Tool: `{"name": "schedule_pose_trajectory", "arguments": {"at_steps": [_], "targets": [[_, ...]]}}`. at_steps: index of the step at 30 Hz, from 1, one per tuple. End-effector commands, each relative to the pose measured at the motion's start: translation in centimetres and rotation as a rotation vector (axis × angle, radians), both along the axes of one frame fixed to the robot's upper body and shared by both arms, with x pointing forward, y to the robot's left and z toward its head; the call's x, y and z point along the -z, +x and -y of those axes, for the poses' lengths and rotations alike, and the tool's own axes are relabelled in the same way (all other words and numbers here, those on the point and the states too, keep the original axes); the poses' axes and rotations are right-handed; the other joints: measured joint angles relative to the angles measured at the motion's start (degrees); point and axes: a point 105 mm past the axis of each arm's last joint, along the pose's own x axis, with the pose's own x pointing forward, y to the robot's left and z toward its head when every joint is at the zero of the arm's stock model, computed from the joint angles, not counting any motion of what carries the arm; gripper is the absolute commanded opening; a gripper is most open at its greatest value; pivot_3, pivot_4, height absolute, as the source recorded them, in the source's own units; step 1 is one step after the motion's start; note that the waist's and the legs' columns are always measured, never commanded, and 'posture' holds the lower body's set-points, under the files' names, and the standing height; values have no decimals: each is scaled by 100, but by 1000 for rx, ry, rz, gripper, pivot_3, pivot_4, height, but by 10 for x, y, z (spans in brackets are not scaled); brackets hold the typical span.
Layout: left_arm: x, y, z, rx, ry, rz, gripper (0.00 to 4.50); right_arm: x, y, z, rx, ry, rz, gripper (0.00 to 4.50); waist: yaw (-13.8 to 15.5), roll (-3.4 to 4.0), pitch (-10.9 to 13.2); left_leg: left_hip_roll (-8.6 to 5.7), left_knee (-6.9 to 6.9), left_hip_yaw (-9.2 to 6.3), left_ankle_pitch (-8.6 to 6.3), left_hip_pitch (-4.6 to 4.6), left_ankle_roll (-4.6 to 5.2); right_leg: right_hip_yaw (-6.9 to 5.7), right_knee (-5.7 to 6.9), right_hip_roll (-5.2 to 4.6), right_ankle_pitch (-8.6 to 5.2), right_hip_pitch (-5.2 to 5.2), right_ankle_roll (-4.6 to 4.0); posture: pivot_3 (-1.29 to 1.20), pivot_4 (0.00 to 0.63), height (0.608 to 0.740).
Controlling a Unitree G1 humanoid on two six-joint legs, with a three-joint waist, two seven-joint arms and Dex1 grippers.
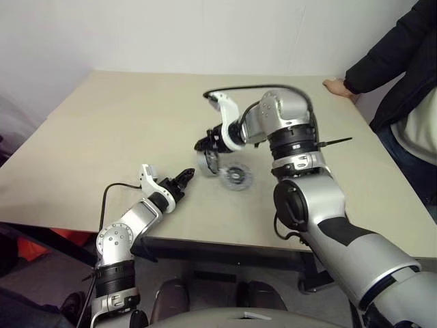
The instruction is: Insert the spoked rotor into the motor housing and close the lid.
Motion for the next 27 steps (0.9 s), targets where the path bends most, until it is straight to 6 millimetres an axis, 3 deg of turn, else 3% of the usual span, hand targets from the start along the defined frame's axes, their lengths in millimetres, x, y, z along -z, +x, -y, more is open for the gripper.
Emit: {"name": "schedule_pose_trajectory", "arguments": {"at_steps": [1,10,19,23,27], "targets": [[-17,8,2,35,1,67,2340,-28,8,6,17,70,94,2279,20,-1,0,-1,0,0,0,1,0,1,0,0,0,1,0,0,0,740],[-24,21,0,58,15,79,2340,-12,17,22,104,60,82,2279,109,0,0,-8,0,2,1,4,-1,17,3,0,0,3,0,0,0,740],[-23,14,-3,61,-12,66,2340,-19,31,38,175,73,133,2279,136,0,0,-10,2,6,2,1,-3,22,21,-1,0,-7,1,0,0,740],[-18,-3,-6,87,-42,8,2340,-18,32,39,179,69,131,2279,125,0,0,-8,2,7,2,3,-4,24,26,0,-1,-10,0,0,0,740],[2,-40,-2,165,-50,-106,2340,-18,34,42,197,69,133,2279,123,0,0,-10,2,7,0,5,-3,30,41,0,-12,-14,-2,0,0,740]]}}
